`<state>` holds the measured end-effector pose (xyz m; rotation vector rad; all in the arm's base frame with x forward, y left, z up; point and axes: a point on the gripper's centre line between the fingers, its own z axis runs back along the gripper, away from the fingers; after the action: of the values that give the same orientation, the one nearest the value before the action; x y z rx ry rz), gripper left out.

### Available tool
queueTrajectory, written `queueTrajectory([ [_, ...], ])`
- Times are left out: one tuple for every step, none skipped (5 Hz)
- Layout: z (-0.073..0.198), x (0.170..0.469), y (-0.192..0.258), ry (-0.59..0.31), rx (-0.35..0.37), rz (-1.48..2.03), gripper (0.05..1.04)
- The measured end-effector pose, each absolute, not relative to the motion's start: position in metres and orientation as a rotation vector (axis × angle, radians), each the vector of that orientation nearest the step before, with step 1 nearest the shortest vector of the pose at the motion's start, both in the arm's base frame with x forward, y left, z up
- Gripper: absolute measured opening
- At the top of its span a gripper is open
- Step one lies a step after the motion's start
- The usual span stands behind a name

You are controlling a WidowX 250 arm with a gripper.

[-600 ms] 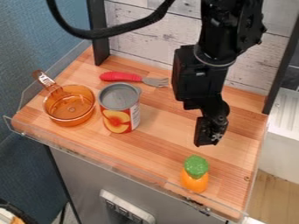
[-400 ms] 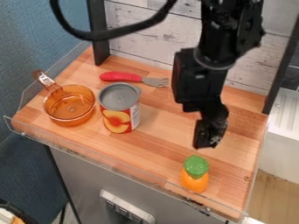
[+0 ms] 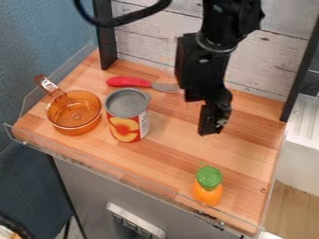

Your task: Move the red fork to the bottom right corner of the table

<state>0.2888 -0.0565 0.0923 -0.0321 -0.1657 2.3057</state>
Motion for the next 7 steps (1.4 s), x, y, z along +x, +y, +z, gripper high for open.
queueTrajectory([
  [0.099, 0.307, -0.034, -0.203, -0.035, 2.355, 1.000],
  [0.104, 0.323, -0.014, -0.265, -0.022, 2.381, 1.000],
  [0.107, 0.340, 0.016, -0.305, -0.010, 2.432, 1.000],
  [0.106, 0.355, 0.044, -0.327, 0.009, 2.504, 1.000],
  [0.100, 0.364, 0.079, -0.349, 0.059, 2.601, 1.000],
  [0.087, 0.366, 0.096, -0.365, 0.122, 2.588, 1.000],
  [0.068, 0.368, 0.107, -0.401, 0.187, 2.530, 1.000],
])
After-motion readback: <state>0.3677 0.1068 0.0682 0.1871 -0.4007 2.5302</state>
